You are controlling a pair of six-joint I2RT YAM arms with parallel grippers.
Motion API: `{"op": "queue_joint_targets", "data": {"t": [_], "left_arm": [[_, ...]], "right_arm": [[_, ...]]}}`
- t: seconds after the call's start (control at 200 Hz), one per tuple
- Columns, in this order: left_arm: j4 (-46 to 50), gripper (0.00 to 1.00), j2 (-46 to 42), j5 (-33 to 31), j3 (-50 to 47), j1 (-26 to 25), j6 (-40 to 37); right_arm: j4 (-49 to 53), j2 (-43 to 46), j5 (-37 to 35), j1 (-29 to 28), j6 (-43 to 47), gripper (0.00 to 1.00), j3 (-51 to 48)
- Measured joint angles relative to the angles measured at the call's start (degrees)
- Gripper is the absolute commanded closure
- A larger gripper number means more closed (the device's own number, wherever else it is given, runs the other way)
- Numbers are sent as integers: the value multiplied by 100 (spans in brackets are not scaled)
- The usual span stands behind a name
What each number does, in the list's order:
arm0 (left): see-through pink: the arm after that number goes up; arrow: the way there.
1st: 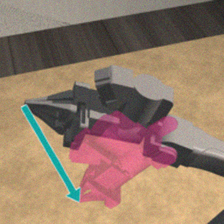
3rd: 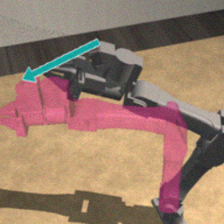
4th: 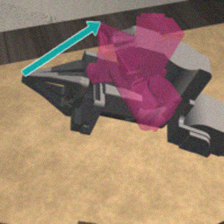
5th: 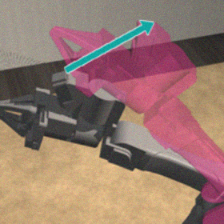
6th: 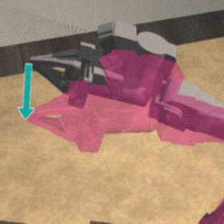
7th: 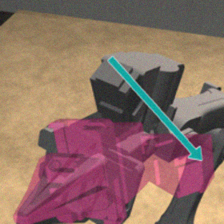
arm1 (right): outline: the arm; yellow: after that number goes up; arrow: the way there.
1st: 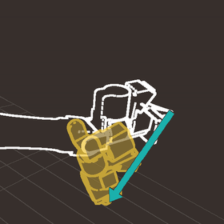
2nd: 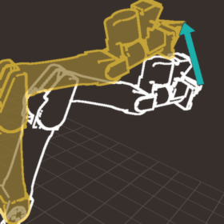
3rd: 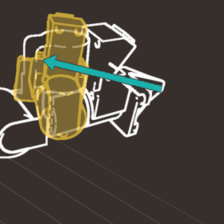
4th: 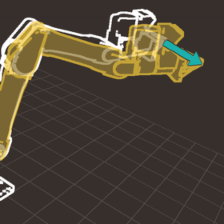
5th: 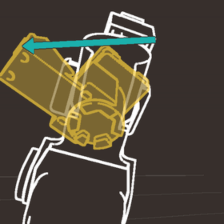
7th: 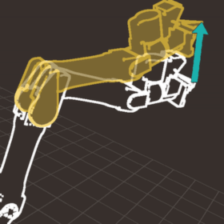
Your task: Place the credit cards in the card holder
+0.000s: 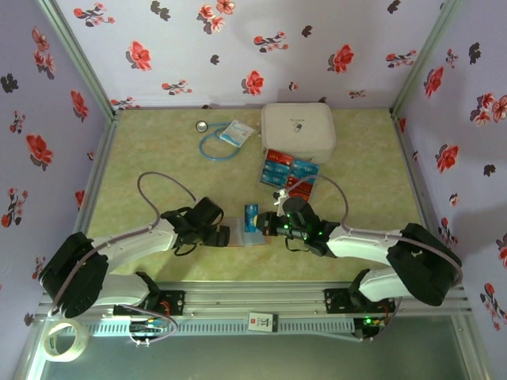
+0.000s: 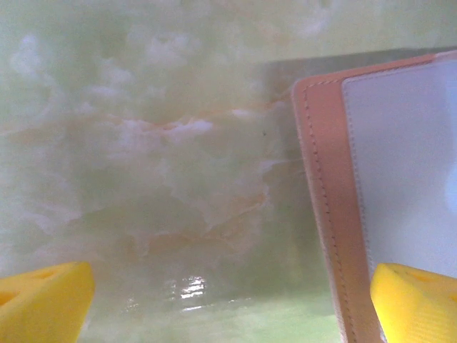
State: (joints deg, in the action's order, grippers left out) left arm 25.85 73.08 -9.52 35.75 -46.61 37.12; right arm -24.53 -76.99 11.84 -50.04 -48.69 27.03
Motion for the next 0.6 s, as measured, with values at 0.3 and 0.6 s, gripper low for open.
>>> {"op": "queue_joint_targets", "data": {"t": [0.3,0.6], "left_arm": [[-20,0,-114,2,133,-24,4],[-201,0,175,4,111,-79,22]], "right_arm": [[-225,-214,-4,-13,-11,100,-28],[-358,-334,-26,-22,-92,100,-111]]}}
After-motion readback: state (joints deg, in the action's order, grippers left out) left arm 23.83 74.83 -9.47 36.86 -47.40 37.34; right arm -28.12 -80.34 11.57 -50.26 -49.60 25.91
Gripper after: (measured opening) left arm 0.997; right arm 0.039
